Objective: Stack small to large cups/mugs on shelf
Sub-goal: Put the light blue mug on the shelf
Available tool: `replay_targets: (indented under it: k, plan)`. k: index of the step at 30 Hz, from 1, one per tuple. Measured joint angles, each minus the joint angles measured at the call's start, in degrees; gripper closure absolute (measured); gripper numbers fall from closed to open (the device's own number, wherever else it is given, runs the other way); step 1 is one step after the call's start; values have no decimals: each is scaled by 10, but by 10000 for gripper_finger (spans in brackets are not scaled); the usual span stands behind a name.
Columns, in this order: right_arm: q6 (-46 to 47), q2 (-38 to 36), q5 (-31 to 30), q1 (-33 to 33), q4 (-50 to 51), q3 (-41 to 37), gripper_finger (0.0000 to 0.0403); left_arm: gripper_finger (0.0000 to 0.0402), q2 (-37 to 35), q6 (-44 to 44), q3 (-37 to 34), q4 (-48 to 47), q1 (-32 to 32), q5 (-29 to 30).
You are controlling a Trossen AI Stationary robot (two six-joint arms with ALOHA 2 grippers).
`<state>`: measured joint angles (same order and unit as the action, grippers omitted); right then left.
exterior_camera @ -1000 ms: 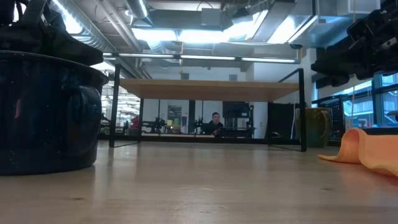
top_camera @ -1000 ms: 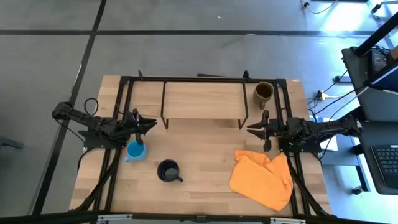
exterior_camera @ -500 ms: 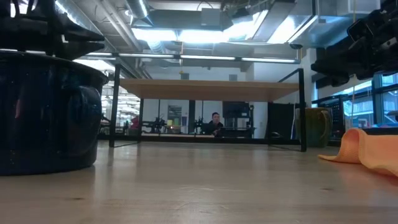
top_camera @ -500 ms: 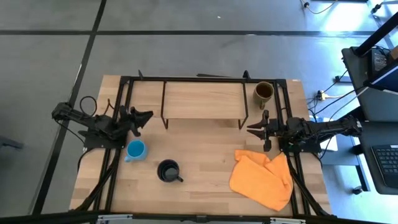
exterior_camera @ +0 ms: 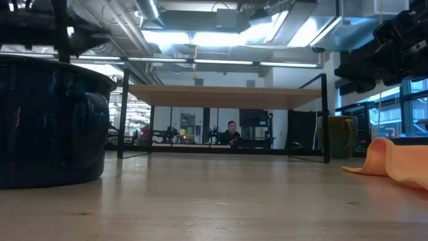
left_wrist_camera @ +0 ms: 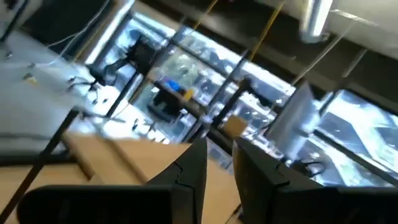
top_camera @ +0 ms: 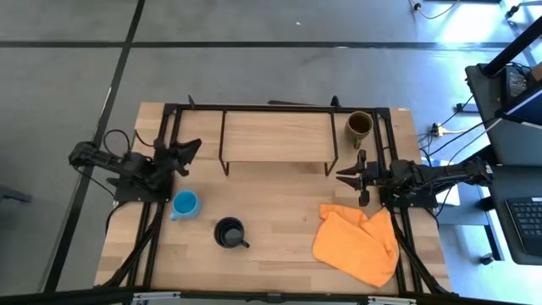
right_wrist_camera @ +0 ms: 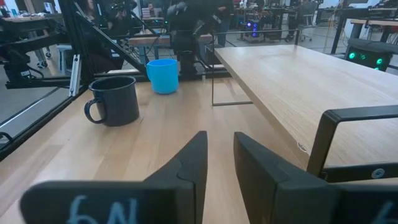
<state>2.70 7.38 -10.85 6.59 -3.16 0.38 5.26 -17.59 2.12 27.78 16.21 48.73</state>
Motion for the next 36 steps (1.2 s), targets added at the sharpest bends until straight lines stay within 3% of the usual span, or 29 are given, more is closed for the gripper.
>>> replay_targets:
  k: [2, 4, 7, 10, 14, 18, 22, 26, 32, 36]
  plan:
    - [0, 0, 0, 0, 0, 0, 322, 334, 0, 58, 46, -25, -3, -90]
    - [0, 0, 0, 0, 0, 0, 322, 338, 1, 77, 120, -162, -3, -157]
    - [0, 0, 0, 0, 0, 0, 322, 341, 37, 47, 261, -493, -4, -195]
    - [0, 0, 0, 0, 0, 0, 322, 341, 106, -10, 394, -742, -4, -222]
    - [0, 0, 0, 0, 0, 0, 322, 341, 202, -52, 537, -942, -4, -267]
    - [0, 0, 0, 0, 0, 0, 322, 341, 300, -82, 605, -1092, -3, -313]
    - [0, 0, 0, 0, 0, 0, 322, 335, 382, -75, 599, -1153, -3, -359]
    - [0, 0, 0, 0, 0, 0, 322, 317, 435, -26, 582, -1135, -3, -350]
    - [0, 0, 0, 0, 0, 0, 322, 278, 462, 44, 540, -1092, -3, -324]
    - [0, 0, 0, 0, 0, 0, 322, 249, 462, 32, 500, -1089, -3, -359]
